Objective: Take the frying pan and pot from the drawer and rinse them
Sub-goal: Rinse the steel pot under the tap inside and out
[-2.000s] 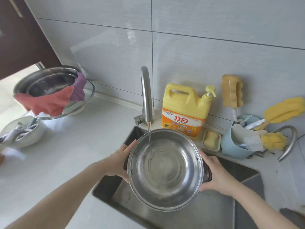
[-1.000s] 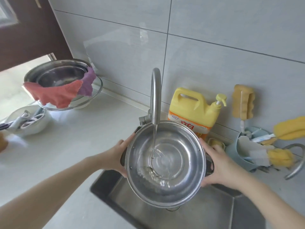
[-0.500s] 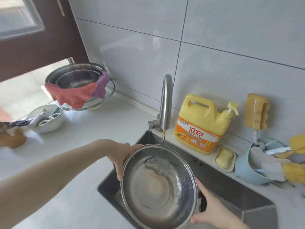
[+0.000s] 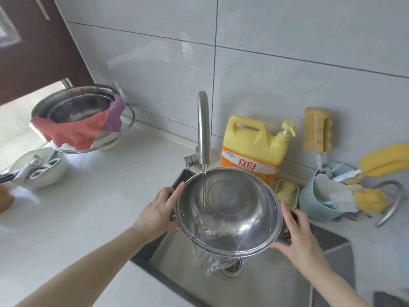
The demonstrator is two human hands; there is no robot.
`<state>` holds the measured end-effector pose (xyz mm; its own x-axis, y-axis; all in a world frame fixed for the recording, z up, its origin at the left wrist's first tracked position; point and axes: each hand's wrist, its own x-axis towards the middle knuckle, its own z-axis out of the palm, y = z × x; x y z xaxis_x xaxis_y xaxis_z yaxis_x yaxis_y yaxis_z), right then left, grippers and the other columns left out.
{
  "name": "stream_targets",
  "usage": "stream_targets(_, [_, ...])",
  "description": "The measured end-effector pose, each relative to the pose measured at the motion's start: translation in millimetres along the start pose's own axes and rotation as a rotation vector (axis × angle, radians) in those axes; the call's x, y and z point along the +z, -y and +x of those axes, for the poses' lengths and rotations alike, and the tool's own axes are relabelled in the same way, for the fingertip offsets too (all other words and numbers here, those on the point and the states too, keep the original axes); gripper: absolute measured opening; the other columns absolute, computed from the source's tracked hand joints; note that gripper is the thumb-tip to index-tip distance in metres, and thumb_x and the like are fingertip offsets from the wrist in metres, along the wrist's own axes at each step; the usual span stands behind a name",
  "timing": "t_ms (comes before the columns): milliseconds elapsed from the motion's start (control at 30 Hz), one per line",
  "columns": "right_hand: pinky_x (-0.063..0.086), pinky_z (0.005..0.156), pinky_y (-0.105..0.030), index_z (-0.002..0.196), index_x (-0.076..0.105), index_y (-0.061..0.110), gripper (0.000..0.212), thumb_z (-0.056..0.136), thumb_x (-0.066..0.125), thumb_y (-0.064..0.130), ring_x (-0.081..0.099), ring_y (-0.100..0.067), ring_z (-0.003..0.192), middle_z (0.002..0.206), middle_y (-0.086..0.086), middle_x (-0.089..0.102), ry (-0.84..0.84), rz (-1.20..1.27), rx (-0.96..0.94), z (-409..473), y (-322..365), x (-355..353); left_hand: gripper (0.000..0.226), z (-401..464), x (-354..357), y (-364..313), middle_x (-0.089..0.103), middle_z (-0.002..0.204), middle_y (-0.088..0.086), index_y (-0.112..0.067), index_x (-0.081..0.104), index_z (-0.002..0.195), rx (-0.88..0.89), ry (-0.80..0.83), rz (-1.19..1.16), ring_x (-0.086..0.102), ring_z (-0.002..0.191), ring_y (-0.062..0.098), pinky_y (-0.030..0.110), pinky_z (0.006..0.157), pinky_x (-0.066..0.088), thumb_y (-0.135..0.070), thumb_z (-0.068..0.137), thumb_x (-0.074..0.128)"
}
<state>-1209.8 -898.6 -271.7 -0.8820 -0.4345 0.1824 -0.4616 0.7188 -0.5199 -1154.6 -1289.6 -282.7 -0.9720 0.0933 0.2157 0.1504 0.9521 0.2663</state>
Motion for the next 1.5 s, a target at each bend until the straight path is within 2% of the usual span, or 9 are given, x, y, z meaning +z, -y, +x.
stream_targets(100, [0.057, 0.068, -0.037, 0.15, 0.016, 0.037, 0.133, 0.048, 0.097, 0.016, 0.064, -0.023, 0.088, 0.123, -0.007, 0.038, -0.151, -0.15, -0.114, -2.9, -1.4, -15.2, 0.136, -5.4, 7.2, -11.9, 0.042, 0.112, 0.01, -0.025, 0.001, 0.157, 0.036, -0.214, -0.009, 0.048, 0.095, 0.027, 0.037, 0.053, 0.057, -0.033, 0.057, 0.092])
stream_targets(200, [0.059, 0.063, -0.04, 0.143, 0.023, 0.025, 0.124, 0.045, 0.098, 0.013, 0.055, -0.024, 0.093, 0.117, -0.013, 0.039, -0.276, -0.235, -0.224, -5.7, 1.4, -26.9, 0.099, -6.6, 1.5, -17.2, 0.044, 0.112, 0.015, -0.018, 0.016, 0.151, 0.121, -0.379, 0.053, 0.049, 0.094, 0.03, 0.035, 0.047, 0.052, -0.045, 0.074, 0.072])
stream_targets(500, [0.053, 0.075, -0.034, 0.146, 0.02, 0.027, 0.116, 0.057, 0.091, 0.004, 0.046, -0.025, 0.093, 0.115, -0.016, 0.039, -0.509, -0.306, -0.474, -9.8, 31.8, -72.7, 0.105, -8.9, -46.9, -30.8, 0.042, 0.107, 0.017, -0.011, 0.019, 0.142, 0.244, -0.666, 0.129, 0.058, 0.072, 0.036, 0.04, 0.055, 0.054, -0.032, 0.068, 0.091])
stream_targets(667, [0.048, 0.079, -0.033, 0.145, 0.021, 0.028, 0.112, 0.061, 0.09, 0.002, 0.046, -0.023, 0.091, 0.116, -0.016, 0.038, -0.562, -0.299, -0.519, -14.3, 42.4, -88.3, 0.107, -12.7, -69.6, -43.6, 0.052, 0.095, 0.027, -0.005, 0.019, 0.134, 0.278, -0.769, 0.181, 0.044, 0.084, 0.032, 0.037, 0.068, 0.045, -0.03, 0.062, 0.094])
stream_targets(867, [0.056, 0.073, -0.04, 0.142, 0.02, 0.025, 0.107, 0.063, 0.089, 0.006, 0.047, -0.024, 0.093, 0.118, -0.015, 0.037, -0.558, -0.306, -0.522, -19.6, 46.0, -93.3, 0.11, -18.8, -77.7, -49.4, 0.041, 0.103, 0.017, -0.006, 0.018, 0.135, 0.303, -0.736, 0.17, 0.044, 0.087, 0.034, 0.038, 0.067, 0.048, -0.029, 0.059, 0.095])
stream_targets(1067, [0.055, 0.081, -0.042, 0.146, 0.019, 0.025, 0.11, 0.063, 0.089, 0.01, 0.048, -0.028, 0.097, 0.12, -0.016, 0.038, -0.488, -0.307, -0.494, -23.9, 34.6, -81.4, 0.102, -28.1, -61.8, -42.3, 0.044, 0.105, 0.021, -0.006, 0.02, 0.137, 0.271, -0.625, 0.12, 0.05, 0.083, 0.034, 0.04, 0.064, 0.051, -0.031, 0.067, 0.09])
stream_targets(1233, [0.056, 0.077, -0.041, 0.152, 0.023, 0.022, 0.124, 0.052, 0.095, 0.013, 0.053, -0.024, 0.096, 0.121, -0.014, 0.04, -0.269, -0.266, -0.308, -31.7, 20.3, -58.8, 0.117, -36.2, -29.5, -43.8, 0.044, 0.11, 0.017, -0.007, 0.02, 0.145, 0.14, -0.306, 0.014, 0.05, 0.092, 0.032, 0.043, 0.057, 0.057, -0.039, 0.058, 0.092])
stream_targets(1400, [0.046, 0.097, -0.033, 0.146, -0.004, 0.059, 0.128, 0.068, 0.088, 0.018, 0.052, -0.018, 0.104, 0.127, 0.019, 0.026, 0.118, 0.015, 0.005, -32.4, -8.7, -33.5, 0.142, -36.2, -3.8, -42.3, 0.043, 0.115, 0.007, -0.029, -0.007, 0.155, -0.023, 0.089, -0.134, 0.046, 0.105, 0.021, 0.035, 0.084, 0.053, -0.049, 0.054, 0.091])
stream_targets(1500, [0.045, 0.09, -0.018, 0.141, -0.004, 0.067, 0.127, 0.067, 0.089, 0.023, 0.053, -0.016, 0.1, 0.126, 0.014, 0.032, 0.313, 0.167, 0.145, -20.7, -18.7, -23.4, 0.146, -24.5, -3.2, -35.8, 0.034, 0.114, -0.003, -0.043, -0.021, 0.149, -0.106, 0.379, -0.197, 0.043, 0.107, 0.015, 0.024, 0.095, 0.04, -0.051, 0.055, 0.09])
